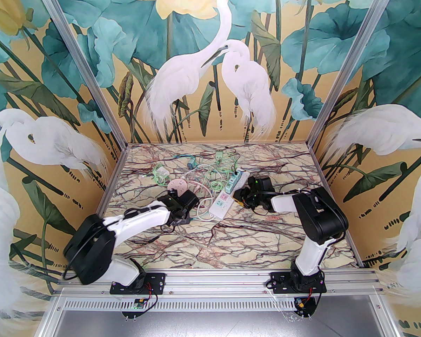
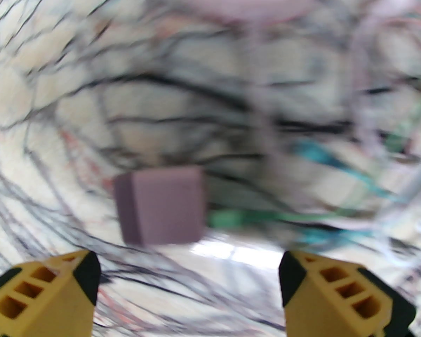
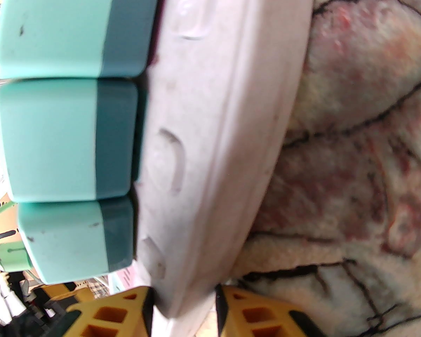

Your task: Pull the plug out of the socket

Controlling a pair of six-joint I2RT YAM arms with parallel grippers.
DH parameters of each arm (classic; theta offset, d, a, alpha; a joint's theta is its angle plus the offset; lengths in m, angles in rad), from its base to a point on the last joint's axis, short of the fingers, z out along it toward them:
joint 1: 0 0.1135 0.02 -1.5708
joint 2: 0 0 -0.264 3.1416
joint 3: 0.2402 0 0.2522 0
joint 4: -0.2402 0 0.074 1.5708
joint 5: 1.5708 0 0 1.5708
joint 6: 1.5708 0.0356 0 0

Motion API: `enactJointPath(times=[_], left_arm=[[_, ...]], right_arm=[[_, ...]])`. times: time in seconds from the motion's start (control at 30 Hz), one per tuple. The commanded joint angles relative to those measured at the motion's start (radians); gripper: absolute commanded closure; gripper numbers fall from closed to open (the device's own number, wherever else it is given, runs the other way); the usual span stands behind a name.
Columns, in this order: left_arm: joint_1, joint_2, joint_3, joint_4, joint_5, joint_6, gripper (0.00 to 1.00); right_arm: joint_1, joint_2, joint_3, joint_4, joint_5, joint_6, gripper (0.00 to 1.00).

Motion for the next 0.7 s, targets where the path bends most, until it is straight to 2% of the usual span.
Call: enactJointPath(times=[0.0,0.13,0.27,0.5,0.67], left_arm=[[-0.019,-0.087,0.033,0.084,0.094,0.059,0.11],[-0.029,-0.154,0.025,0.232,0.172,0.118,0.15],[-0.076,-0.14,0.052,0.39,0.212,0.205,0.2],[-0.135,0.05,0.187,0.515,0.188,0.334,0.31],[-0.143,0.173,0.255,0.57,0.186,0.377,0.34]], right_arm=[[0.008,0.047,-0.027,-0.113,0.11,-0.034,0.62],[0.007,0.049,-0.027,-0.114,0.108,-0.031,0.62],[0.008,0.05,-0.027,-0.115,0.109,-0.031,0.62],[0.006,0.036,-0.036,-0.104,0.109,-0.024,0.62],[-0.005,-0.014,-0.069,0.019,0.033,-0.011,0.58]])
